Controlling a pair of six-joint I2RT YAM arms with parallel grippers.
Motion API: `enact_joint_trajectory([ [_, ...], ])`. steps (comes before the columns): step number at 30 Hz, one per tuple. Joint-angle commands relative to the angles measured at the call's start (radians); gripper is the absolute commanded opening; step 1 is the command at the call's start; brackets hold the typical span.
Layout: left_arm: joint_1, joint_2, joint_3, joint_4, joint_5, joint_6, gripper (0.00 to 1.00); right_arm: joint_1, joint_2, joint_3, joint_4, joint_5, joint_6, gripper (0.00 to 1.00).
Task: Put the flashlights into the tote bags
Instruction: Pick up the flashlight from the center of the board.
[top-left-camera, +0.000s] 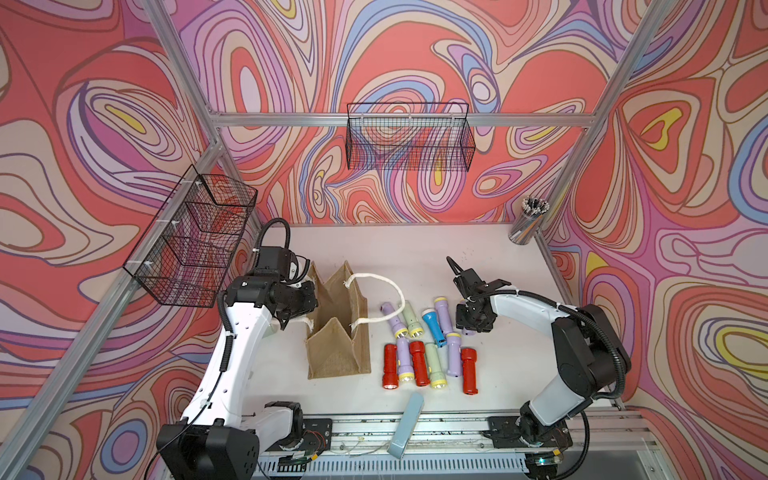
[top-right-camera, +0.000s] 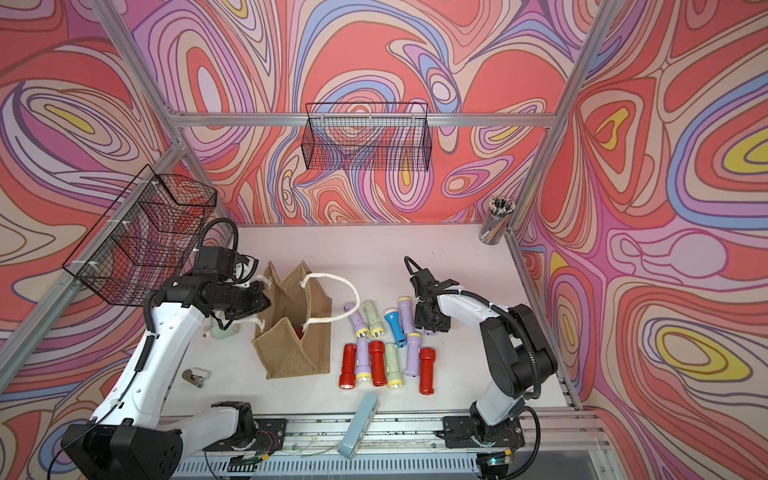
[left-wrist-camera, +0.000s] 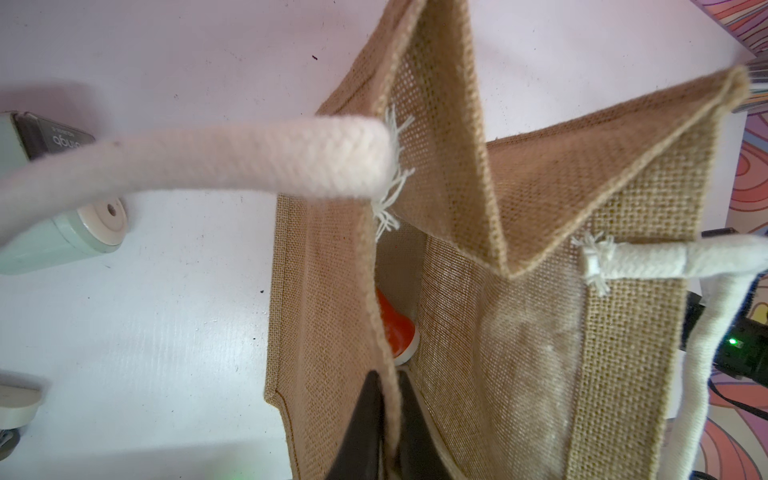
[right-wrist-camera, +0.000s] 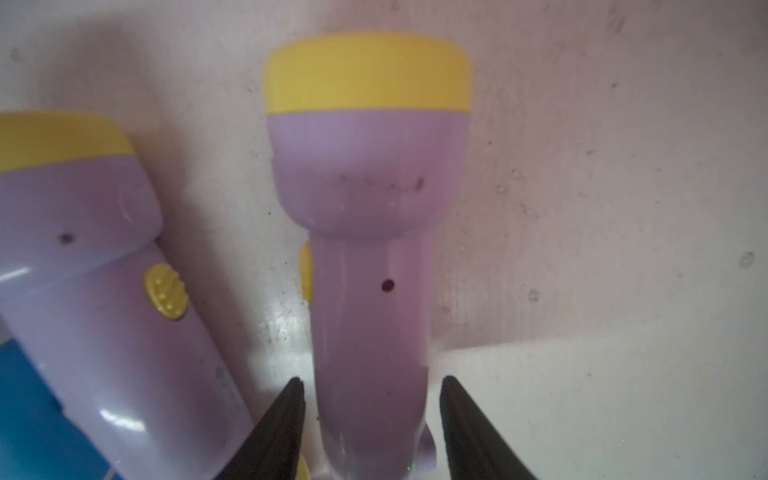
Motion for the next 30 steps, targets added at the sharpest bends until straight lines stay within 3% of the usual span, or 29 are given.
enact_joint_trajectory([
  [1, 0.006, -0.001, -0.011, 0.006, 0.009, -0.013, 0.11, -0.007, 0.024, -0.013, 0.023, 0.023, -0.008, 0.53],
  [11, 0.006, 0.000, -0.009, 0.004, 0.000, -0.013, 0.11, -0.007, 0.079, -0.020, 0.052, 0.013, -0.014, 0.47],
  [22, 0.006, 0.000, 0.012, -0.002, 0.012, -0.016, 0.11, -0.007, 0.070, -0.019, 0.027, 0.021, -0.016, 0.23],
  [30, 0.005, -0.007, 0.006, 0.016, 0.072, -0.030, 0.10, -0.008, -0.024, 0.050, -0.063, 0.046, -0.022, 0.12],
])
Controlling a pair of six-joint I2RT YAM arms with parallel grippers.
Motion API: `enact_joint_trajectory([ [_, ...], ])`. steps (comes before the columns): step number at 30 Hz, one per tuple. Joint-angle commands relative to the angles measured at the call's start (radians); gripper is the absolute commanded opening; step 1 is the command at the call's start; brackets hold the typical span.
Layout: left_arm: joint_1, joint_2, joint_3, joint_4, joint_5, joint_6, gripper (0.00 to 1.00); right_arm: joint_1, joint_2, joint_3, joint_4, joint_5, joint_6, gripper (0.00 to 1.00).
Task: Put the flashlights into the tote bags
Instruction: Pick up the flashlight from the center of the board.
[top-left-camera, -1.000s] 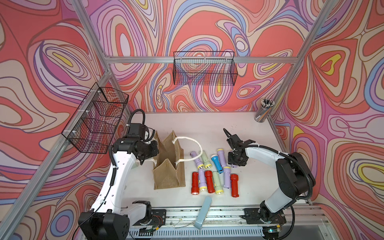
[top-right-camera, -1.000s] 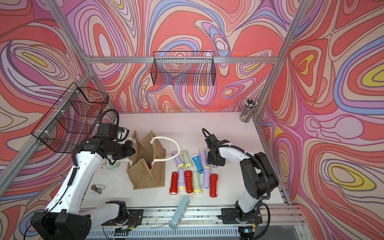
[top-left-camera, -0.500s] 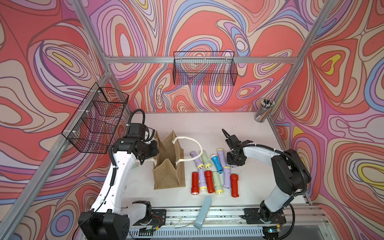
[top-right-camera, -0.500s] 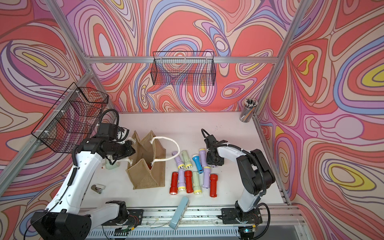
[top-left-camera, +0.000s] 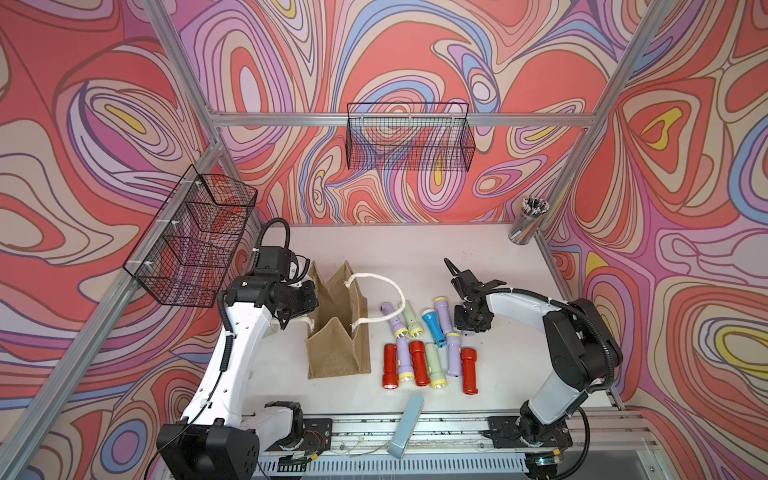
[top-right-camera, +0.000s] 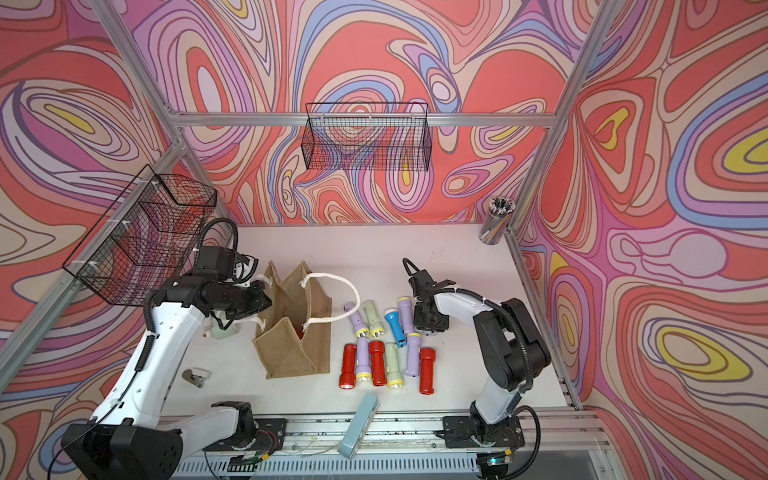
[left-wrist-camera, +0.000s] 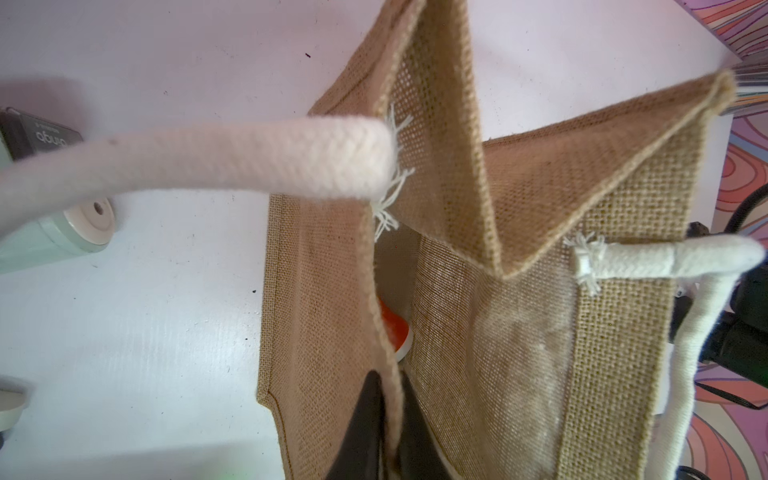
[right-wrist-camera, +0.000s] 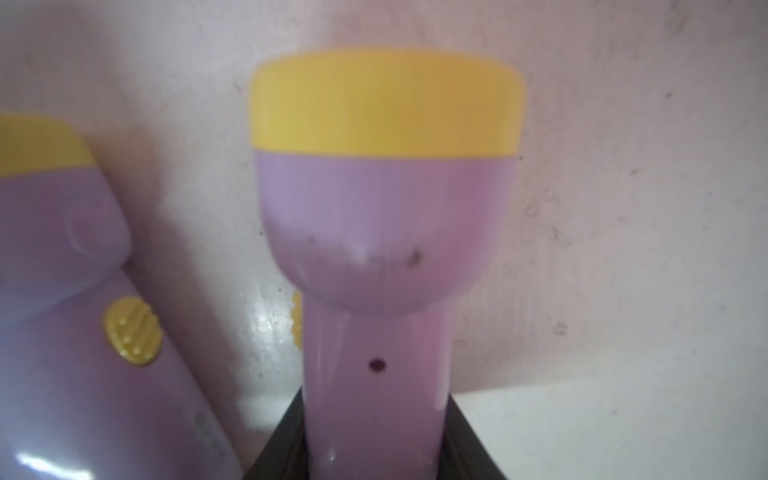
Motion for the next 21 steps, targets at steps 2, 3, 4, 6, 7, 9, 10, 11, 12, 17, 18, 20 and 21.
enact_joint_trajectory([
  [2, 0.005, -0.014, 0.002, 0.019, 0.065, -0.020, 0.10, -0.006, -0.085, 0.075, -0.093, 0.040, -0.003, 0.10],
  [3, 0.005, -0.018, -0.002, 0.023, 0.079, -0.023, 0.09, -0.005, -0.100, 0.095, -0.105, 0.041, -0.004, 0.10],
  [4, 0.005, -0.020, -0.006, 0.028, 0.090, -0.026, 0.09, -0.005, -0.113, 0.116, -0.119, 0.039, -0.002, 0.10],
  [6, 0.005, -0.028, -0.016, 0.040, 0.119, -0.035, 0.09, -0.005, -0.136, 0.157, -0.143, 0.033, -0.001, 0.08],
  [7, 0.005, -0.033, -0.024, 0.047, 0.135, -0.042, 0.09, -0.004, -0.147, 0.180, -0.153, 0.026, 0.003, 0.07],
  [9, 0.005, -0.040, -0.040, 0.062, 0.159, -0.057, 0.09, -0.001, -0.166, 0.219, -0.168, 0.011, 0.008, 0.07],
  [10, 0.005, -0.044, -0.048, 0.066, 0.162, -0.069, 0.08, 0.002, -0.176, 0.245, -0.173, 0.005, 0.013, 0.06],
  [11, 0.005, -0.046, -0.055, 0.068, 0.158, -0.080, 0.08, 0.005, -0.184, 0.268, -0.179, 0.002, 0.016, 0.06],
  [12, 0.005, -0.049, -0.065, 0.073, 0.157, -0.092, 0.08, 0.013, -0.189, 0.296, -0.185, -0.002, 0.020, 0.06],
  [17, 0.005, -0.062, -0.105, 0.107, 0.162, -0.143, 0.08, 0.082, -0.190, 0.452, -0.218, 0.025, 0.038, 0.04],
  [18, 0.005, -0.066, -0.110, 0.113, 0.163, -0.151, 0.09, 0.102, -0.185, 0.488, -0.220, 0.034, 0.038, 0.04],
  [20, 0.005, -0.071, -0.115, 0.120, 0.165, -0.163, 0.09, 0.141, -0.172, 0.549, -0.206, 0.033, 0.041, 0.04],
  [21, 0.005, -0.075, -0.115, 0.121, 0.163, -0.167, 0.09, 0.160, -0.162, 0.577, -0.191, 0.023, 0.043, 0.04],
])
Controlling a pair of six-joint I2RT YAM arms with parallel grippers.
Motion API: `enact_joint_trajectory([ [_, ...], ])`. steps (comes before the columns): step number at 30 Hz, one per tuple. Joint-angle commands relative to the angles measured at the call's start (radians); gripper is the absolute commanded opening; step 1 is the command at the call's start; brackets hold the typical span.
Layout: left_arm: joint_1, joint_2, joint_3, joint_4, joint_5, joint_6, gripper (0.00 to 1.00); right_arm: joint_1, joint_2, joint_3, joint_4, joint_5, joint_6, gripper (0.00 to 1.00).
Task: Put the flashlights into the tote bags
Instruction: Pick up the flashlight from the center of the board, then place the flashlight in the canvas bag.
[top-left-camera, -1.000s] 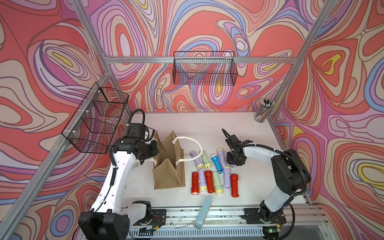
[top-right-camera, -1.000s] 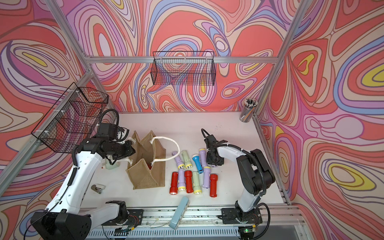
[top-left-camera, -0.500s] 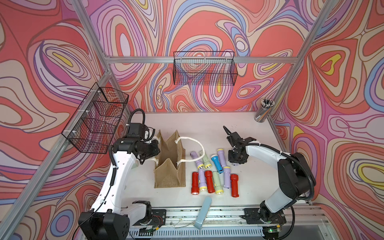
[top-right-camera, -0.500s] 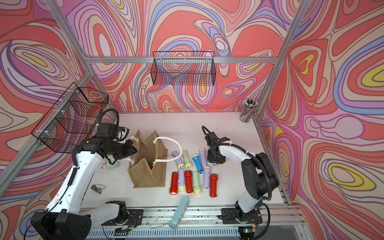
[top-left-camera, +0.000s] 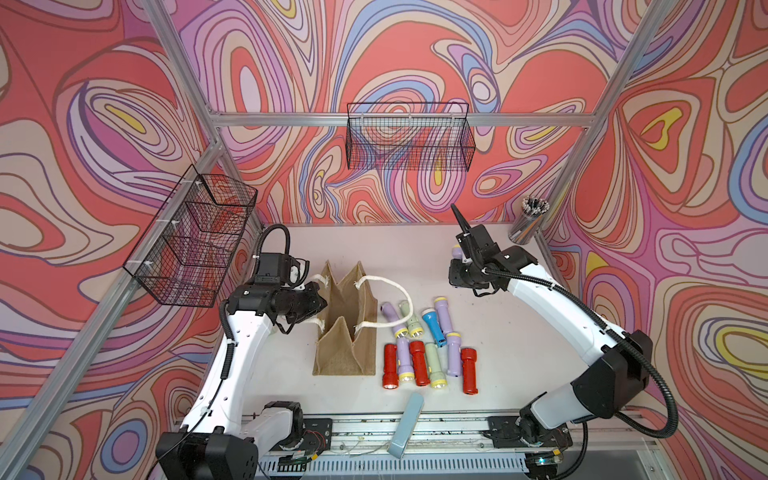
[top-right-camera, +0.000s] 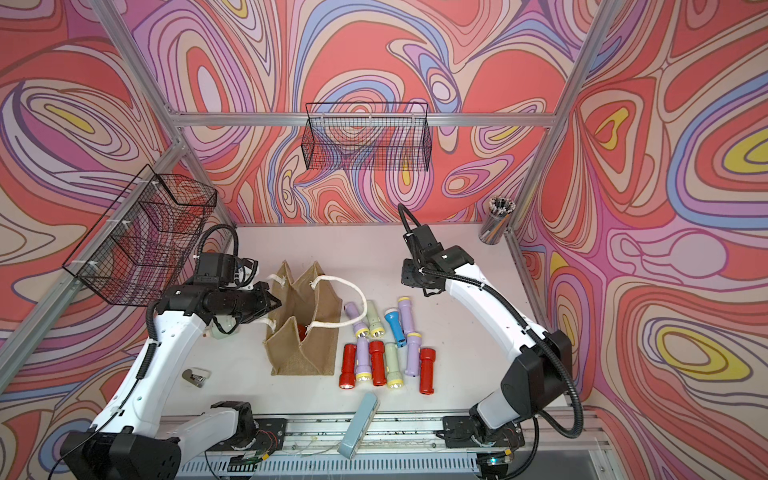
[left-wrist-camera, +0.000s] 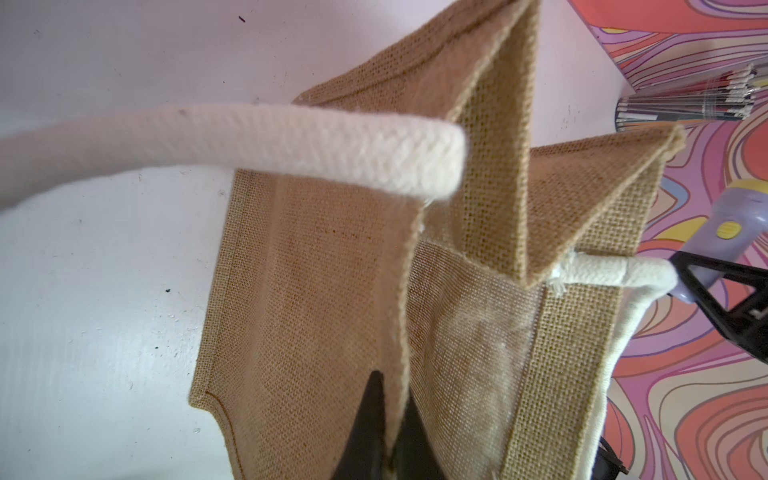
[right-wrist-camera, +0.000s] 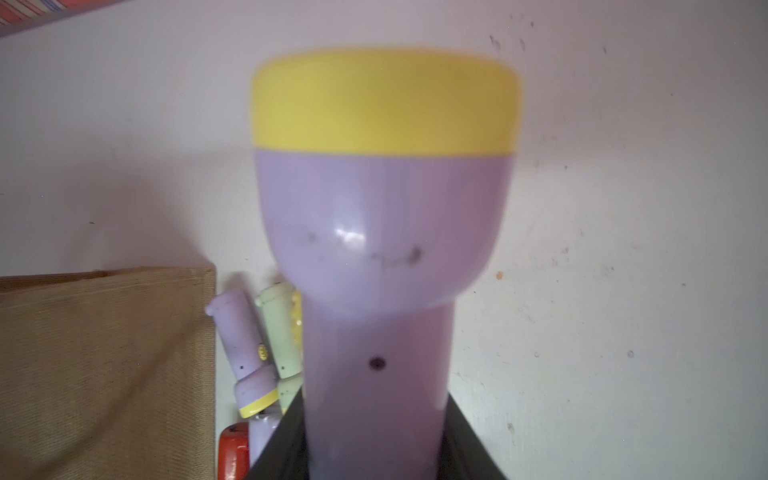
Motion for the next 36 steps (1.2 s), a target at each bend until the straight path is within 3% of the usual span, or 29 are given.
enact_joint_trajectory([
  [1, 0.005, -0.024, -0.017, 0.012, 0.012, -0.041, 0.09, 0.060, 0.013, 0.094, 0.018, -0.009, 0.025, 0.04],
  [9, 0.005, -0.034, -0.013, -0.011, -0.011, -0.034, 0.09, 0.215, 0.146, 0.299, 0.184, -0.162, 0.045, 0.03],
  [17, 0.005, -0.038, -0.027, -0.001, 0.005, -0.037, 0.09, 0.332, 0.295, 0.386, 0.357, -0.277, 0.035, 0.02],
  [27, 0.005, -0.042, -0.031, 0.011, 0.012, -0.039, 0.09, 0.442, 0.402, 0.398, 0.475, -0.357, -0.031, 0.01],
  [36, 0.008, -0.047, -0.038, 0.034, 0.040, -0.059, 0.08, 0.488, 0.430, 0.287, 0.556, -0.390, -0.139, 0.00],
])
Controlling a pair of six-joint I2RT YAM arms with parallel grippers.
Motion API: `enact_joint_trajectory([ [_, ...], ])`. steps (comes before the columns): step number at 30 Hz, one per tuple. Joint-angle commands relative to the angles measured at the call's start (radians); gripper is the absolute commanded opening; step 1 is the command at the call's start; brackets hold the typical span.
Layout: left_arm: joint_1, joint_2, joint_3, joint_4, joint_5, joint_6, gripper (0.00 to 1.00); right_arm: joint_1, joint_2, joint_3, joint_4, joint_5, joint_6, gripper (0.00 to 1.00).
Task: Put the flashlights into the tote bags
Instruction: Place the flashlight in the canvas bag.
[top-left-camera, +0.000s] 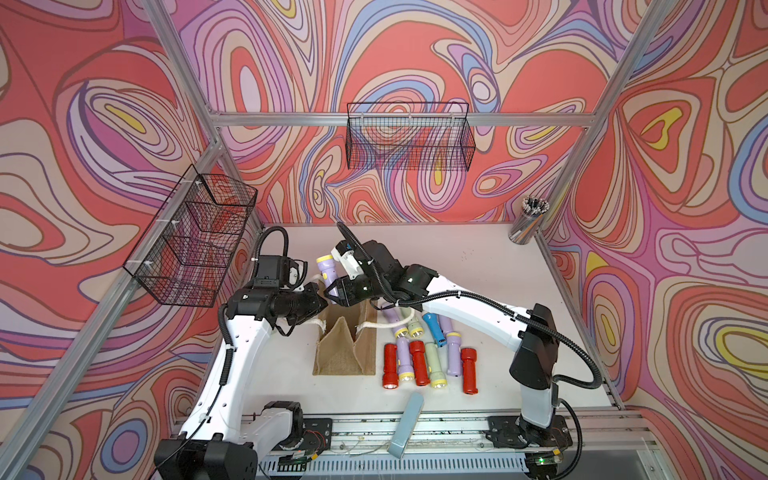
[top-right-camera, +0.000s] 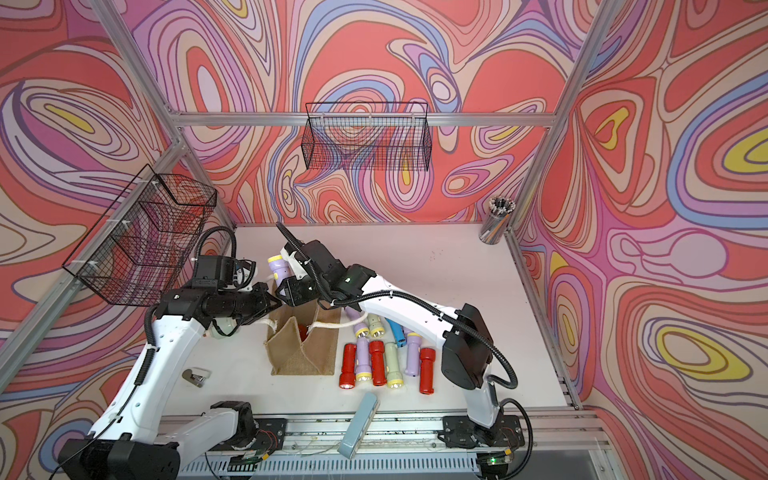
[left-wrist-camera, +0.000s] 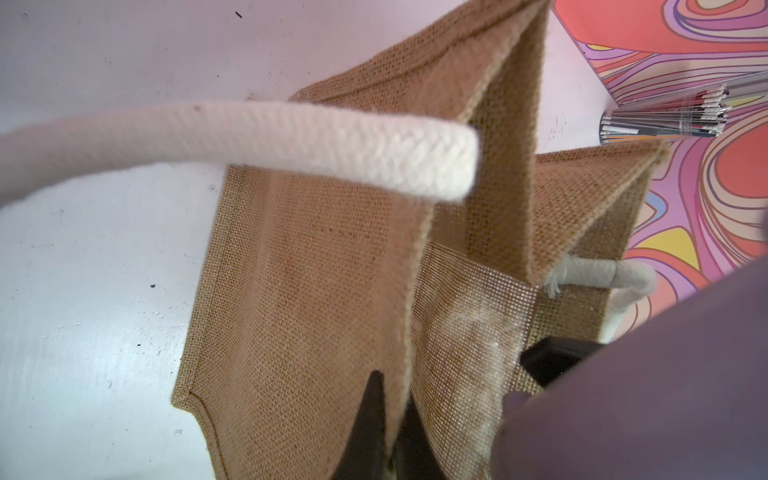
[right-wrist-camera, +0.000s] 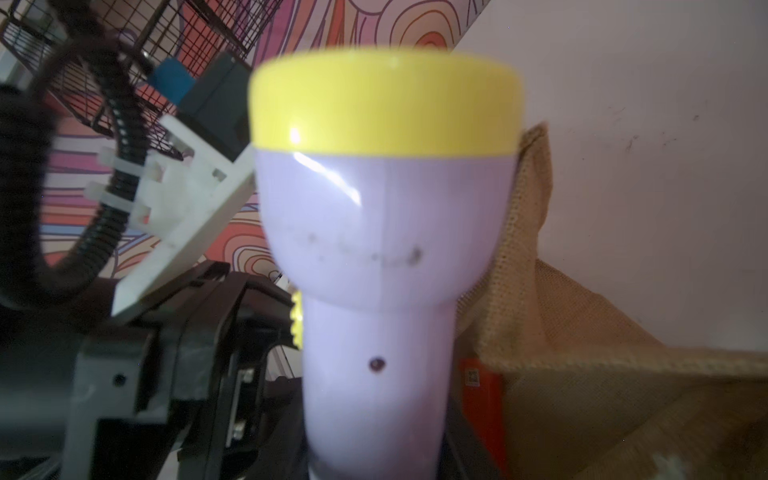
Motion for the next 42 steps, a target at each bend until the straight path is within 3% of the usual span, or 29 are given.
enact_joint_trajectory([
  [1, 0.008, -0.019, -0.016, 0.015, 0.029, -0.022, 0.08, 0.013, 0.020, -0.039, 0.057, -0.019, -0.077, 0.00],
  [22, 0.037, -0.007, -0.030, 0.040, 0.055, -0.058, 0.05, 0.013, 0.014, -0.113, -0.252, 0.187, -0.256, 0.00],
  [32, 0.062, -0.005, -0.027, 0.036, 0.047, -0.057, 0.04, 0.014, 0.101, -0.002, -0.391, 0.073, -0.335, 0.01],
  [42, 0.063, 0.003, -0.033, 0.047, 0.085, -0.048, 0.04, 0.011, 0.217, 0.082, -0.494, 0.048, -0.276, 0.01],
])
